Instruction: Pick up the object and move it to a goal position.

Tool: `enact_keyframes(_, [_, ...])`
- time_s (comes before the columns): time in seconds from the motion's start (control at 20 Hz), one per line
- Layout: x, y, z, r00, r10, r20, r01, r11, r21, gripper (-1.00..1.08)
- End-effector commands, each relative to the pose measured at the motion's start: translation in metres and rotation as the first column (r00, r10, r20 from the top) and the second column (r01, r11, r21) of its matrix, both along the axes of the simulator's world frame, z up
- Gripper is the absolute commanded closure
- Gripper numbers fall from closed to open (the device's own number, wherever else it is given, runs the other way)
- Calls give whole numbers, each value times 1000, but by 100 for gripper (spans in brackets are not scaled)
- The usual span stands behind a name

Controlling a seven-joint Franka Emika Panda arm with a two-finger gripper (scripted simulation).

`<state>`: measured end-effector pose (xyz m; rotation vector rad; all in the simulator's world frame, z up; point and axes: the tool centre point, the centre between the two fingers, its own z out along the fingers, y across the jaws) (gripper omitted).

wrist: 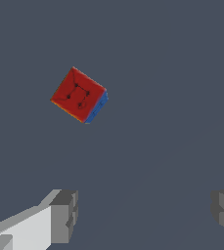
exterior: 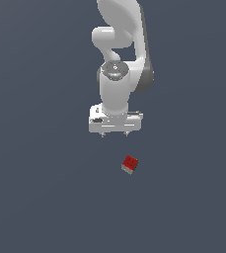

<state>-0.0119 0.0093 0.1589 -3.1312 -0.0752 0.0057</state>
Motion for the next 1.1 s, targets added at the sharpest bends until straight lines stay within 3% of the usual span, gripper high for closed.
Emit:
enact_keyframes(0.0, [0, 0, 0, 1000, 0, 0, 0, 1000, 0, -92])
enact_keyframes(0.45, [-10, 37, -12, 998, 48, -33, -47, 999, 26, -92])
enact_keyframes(1.05, [-1, 39, -16, 992, 121, -28, -120, 993, 23, -92])
